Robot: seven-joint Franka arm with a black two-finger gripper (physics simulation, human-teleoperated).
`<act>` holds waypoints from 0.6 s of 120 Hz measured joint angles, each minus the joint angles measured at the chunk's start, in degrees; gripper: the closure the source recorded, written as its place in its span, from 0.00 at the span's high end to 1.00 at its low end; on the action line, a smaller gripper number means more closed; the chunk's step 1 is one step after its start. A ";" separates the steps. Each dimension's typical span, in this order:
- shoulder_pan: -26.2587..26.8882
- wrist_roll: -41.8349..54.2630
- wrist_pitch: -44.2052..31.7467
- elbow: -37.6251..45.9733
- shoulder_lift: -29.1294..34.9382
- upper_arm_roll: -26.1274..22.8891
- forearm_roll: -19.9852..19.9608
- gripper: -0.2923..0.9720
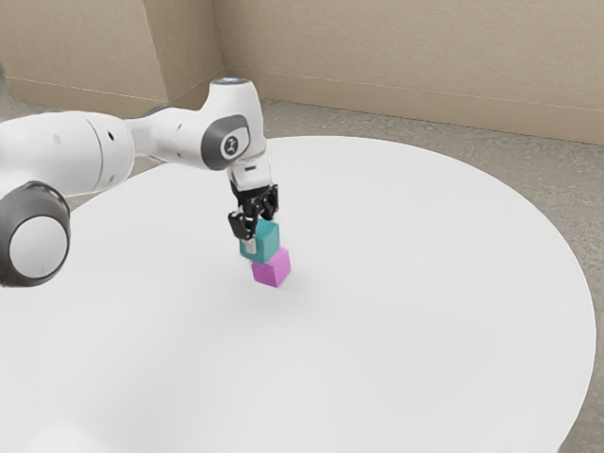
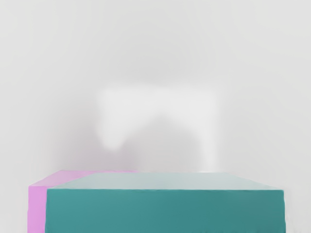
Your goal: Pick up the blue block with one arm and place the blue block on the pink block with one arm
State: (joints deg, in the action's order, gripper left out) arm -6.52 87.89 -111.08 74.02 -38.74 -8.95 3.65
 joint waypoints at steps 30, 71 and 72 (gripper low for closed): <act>-0.44 1.75 -0.56 -9.18 -7.39 -0.07 0.13 0.51; -0.85 3.45 -0.37 -9.20 -8.15 -0.10 -0.95 0.57; -0.85 3.48 -0.35 -9.19 -8.15 -0.10 -0.96 0.58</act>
State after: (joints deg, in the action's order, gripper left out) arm -7.37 91.36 -111.43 64.84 -46.89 -9.05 2.69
